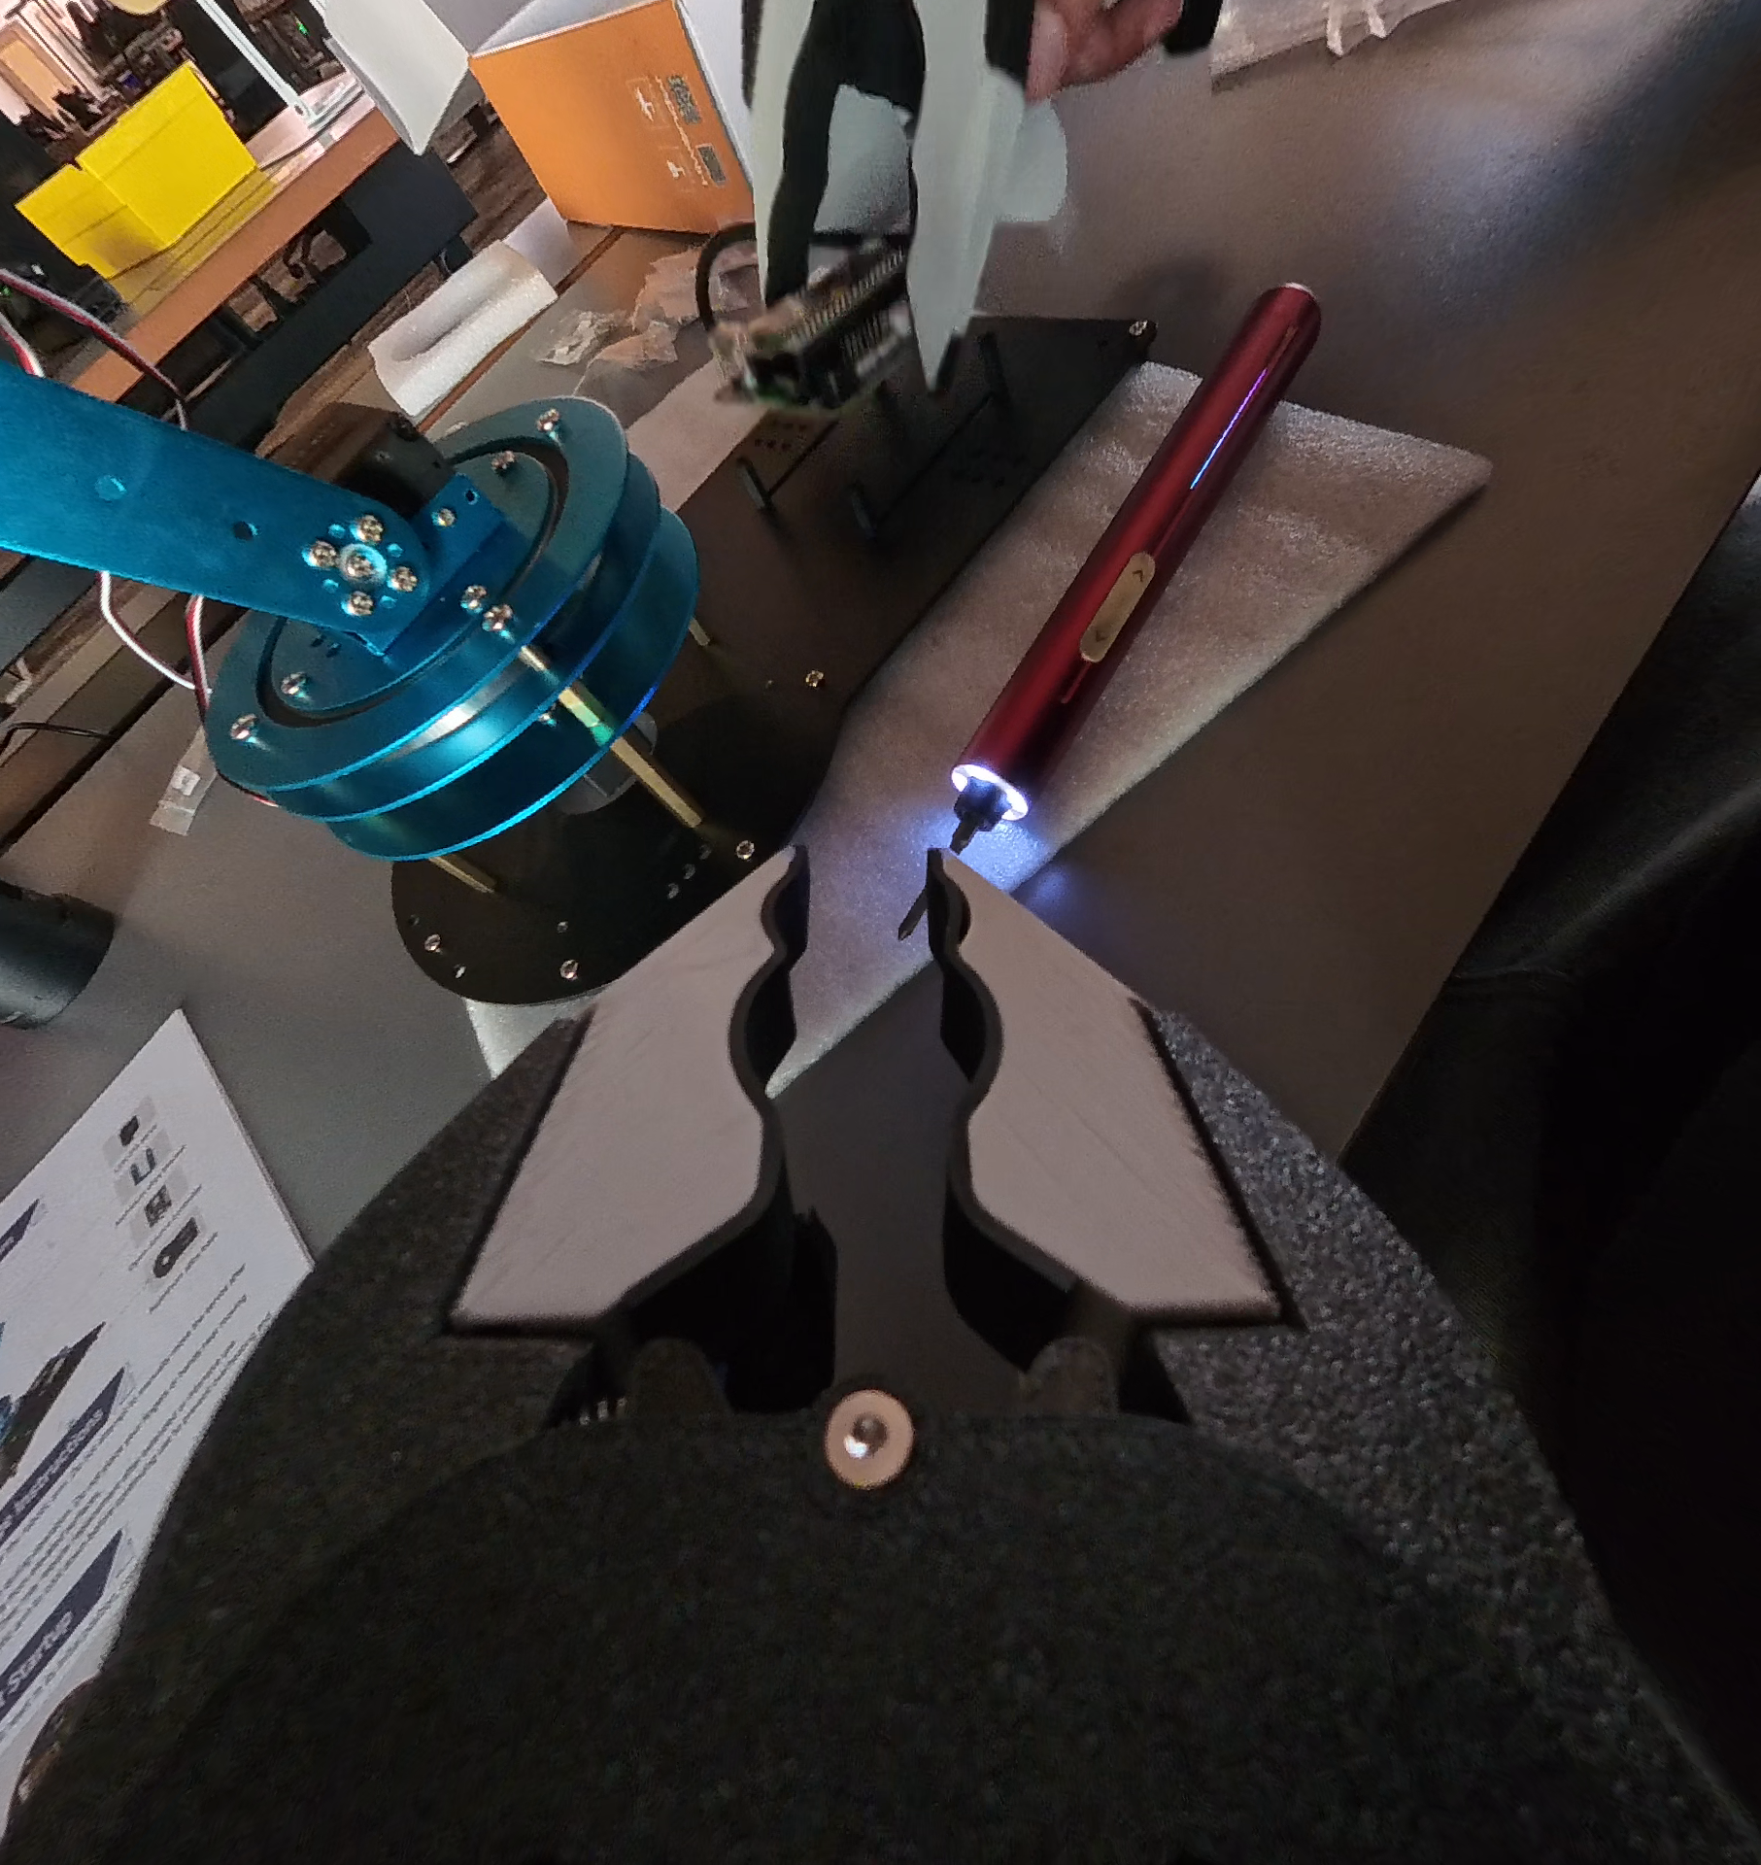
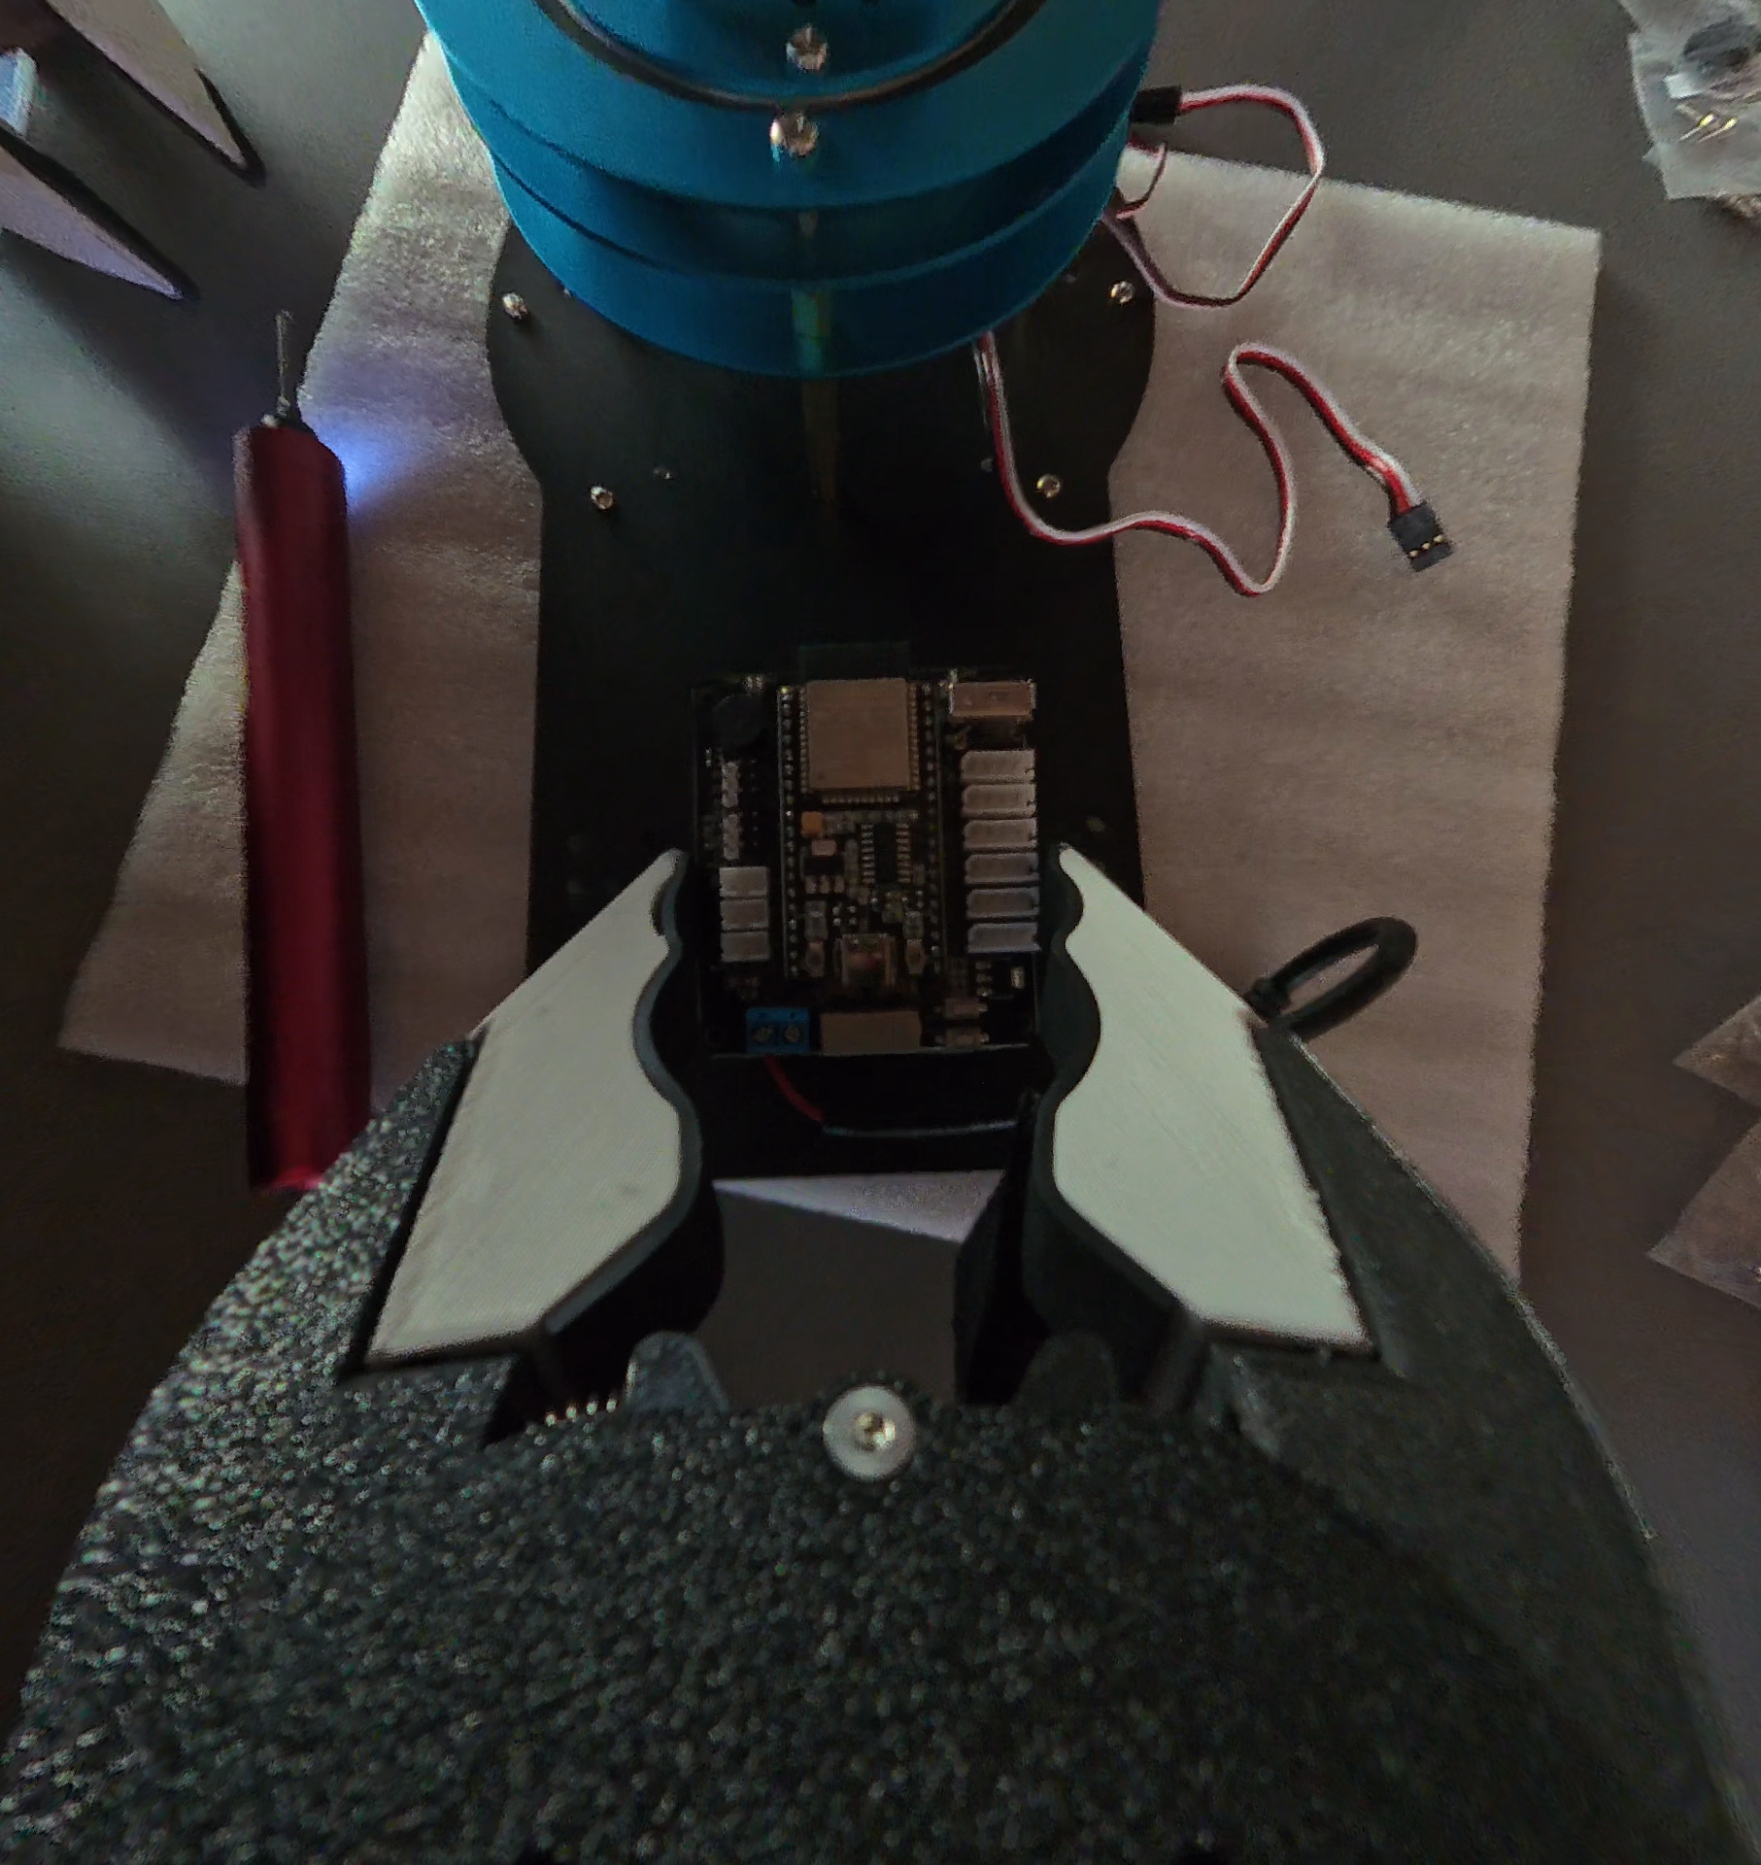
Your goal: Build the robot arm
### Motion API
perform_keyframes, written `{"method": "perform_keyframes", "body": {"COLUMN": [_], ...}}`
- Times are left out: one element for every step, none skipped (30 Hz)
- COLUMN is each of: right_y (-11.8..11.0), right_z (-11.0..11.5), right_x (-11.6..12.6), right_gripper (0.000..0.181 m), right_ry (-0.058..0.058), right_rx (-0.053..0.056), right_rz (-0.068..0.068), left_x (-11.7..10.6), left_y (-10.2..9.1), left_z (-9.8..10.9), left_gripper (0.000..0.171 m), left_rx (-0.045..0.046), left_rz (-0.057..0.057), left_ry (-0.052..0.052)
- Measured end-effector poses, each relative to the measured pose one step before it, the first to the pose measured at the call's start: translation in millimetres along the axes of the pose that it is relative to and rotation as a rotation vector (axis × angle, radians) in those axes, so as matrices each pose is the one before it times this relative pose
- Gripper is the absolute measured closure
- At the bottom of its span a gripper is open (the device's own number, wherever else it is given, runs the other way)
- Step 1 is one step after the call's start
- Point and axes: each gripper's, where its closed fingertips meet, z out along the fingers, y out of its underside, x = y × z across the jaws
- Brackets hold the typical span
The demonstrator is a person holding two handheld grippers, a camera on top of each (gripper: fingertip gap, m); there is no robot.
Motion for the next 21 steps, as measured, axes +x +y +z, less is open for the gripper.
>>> {"method": "perform_keyframes", "body": {"right_y": [-2.32,-1.28,0.58,-1.05,-4.25,-5.34,-3.91,-1.00,2.13,5.69,9.13,11.51,13.47,15.14,14.60,12.37,10.17,8.36,6.55,3.34,-1.71], "right_z": [-7.60,-10.81,-14.58,-17.43,-19.82,-21.66,-22.68,-23.04,-22.71,-21.53,-20.33,-18.66,-15.52,-10.59,-4.77,0.45,4.36,7.10,9.19,10.83,11.90], "right_x": [0.74,5.41,11.45,11.33,8.62,7.42,7.98,9.03,10.02,10.38,10.91,11.07,10.99,10.46,6.33,0.07,-2.70,-1.67,-0.95,-1.92,-4.97], "right_gripper": [0.115,0.116,0.115,0.115,0.115,0.115,0.115,0.115,0.116,0.116,0.116,0.116,0.116,0.116,0.116,0.116,0.116,0.116,0.116,0.116,0.116], "right_ry": [-0.0126,0.0220,0.0618,0.0554,0.0338,0.0293,0.0411,0.0577,0.0704,0.0750,0.0772,0.0744,0.0680,0.0600,0.0332,-0.0057,-0.0170,-0.0010,0.0097,0.0081,-0.0083], "right_rx": [0.0164,0.0092,-0.0024,0.0120,0.0370,0.0429,0.0315,0.0115,-0.0067,-0.0239,-0.0368,-0.0403,-0.0415,-0.0459,-0.0362,-0.0212,-0.0148,-0.0162,-0.0206,-0.0163,0.0015], "right_rz": [0.0186,0.0030,-0.0100,0.0064,0.0271,0.0300,0.0251,0.0140,0.0027,-0.0029,-0.0067,-0.0033,0.0039,0.0059,0.0105,0.0229,0.0245,0.0123,0.0043,0.0043,0.0141], "left_x": [0.12,0.23,0.13,0.05,0.18,0.30,0.40,0.56,0.50,0.43,0.59,0.61,0.84,0.72,0.66,0.66,0.68,0.39,0.11,-0.07,-0.20], "left_y": [0.00,-0.09,-0.23,-0.39,-0.39,-0.28,-0.39,-0.75,-0.81,-0.92,-0.68,-0.61,-0.52,-0.33,-0.13,-0.12,-0.15,-0.28,-0.45,-0.42,-0.46], "left_z": [0.07,-0.13,-0.12,-0.35,-0.29,-0.20,-0.45,-0.59,-0.75,-0.83,-0.74,-0.51,-0.49,-0.30,-0.15,-0.02,-0.18,-0.28,-0.35,-0.51,-0.36], "left_gripper": [0.149,0.149,0.149,0.149,0.149,0.149,0.149,0.149,0.149,0.149,0.149,0.149,0.149,0.149,0.149,0.149,0.149,0.149,0.149,0.149,0.149], "left_rx": [-0.00019,0.00040,0.00180,0.00318,0.00281,0.00229,0.00347,0.00572,0.00727,0.00713,0.00606,0.00493,0.00387,0.00275,0.00132,0.00048,0.00108,0.00244,0.00345,0.00388,0.00346], "left_rz": [0.0017,0.0015,0.0014,0.0016,0.0016,0.0021,0.0036,0.0053,0.0067,0.0070,0.0068,0.0069,0.0064,0.0050,0.0034,0.0028,0.0030,0.0034,0.0038,0.0045,0.0049], "left_ry": [0.0001,0.0004,-0.0002,-0.0009,-0.0001,0.0007,0.0004,-0.0008,-0.0020,-0.0028,-0.0023,-0.0009,0.0005,0.0014,0.0020,0.0032,0.0029,0.0005,-0.0026,-0.0051,-0.0058]}}
